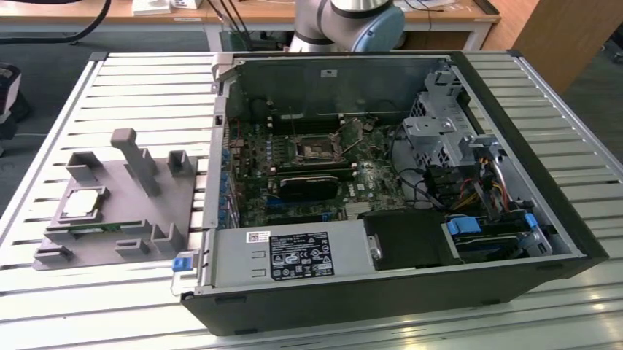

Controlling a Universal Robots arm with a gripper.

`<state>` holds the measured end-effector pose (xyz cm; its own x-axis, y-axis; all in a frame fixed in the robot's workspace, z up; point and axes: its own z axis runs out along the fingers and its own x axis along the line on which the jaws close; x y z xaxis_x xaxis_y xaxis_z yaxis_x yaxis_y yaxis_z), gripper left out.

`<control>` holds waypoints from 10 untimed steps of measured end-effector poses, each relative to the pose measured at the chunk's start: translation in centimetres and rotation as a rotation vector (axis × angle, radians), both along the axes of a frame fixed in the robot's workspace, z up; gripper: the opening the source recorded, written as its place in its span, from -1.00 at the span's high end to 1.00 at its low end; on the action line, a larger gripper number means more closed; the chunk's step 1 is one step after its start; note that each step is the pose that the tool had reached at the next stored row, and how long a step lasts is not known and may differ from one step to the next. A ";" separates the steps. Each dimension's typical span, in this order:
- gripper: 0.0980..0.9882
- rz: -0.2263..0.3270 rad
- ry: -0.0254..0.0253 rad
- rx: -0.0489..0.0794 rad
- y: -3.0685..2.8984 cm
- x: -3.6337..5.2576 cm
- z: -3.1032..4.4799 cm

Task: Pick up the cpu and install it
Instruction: 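Pick up the cpu and move it towards the insertion slot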

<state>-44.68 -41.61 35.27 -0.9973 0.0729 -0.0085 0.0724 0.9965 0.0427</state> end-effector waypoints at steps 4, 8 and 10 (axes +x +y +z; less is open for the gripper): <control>0.96 0.000 0.0001 0.001 -0.04 0.00 -0.73; 0.44 0.001 0.0000 0.002 -0.07 0.01 -1.47; 0.30 0.001 0.0000 0.004 -0.10 0.01 -1.83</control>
<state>-44.68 -41.71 33.43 -0.9974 0.0720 -0.0082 0.0716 0.9963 0.0471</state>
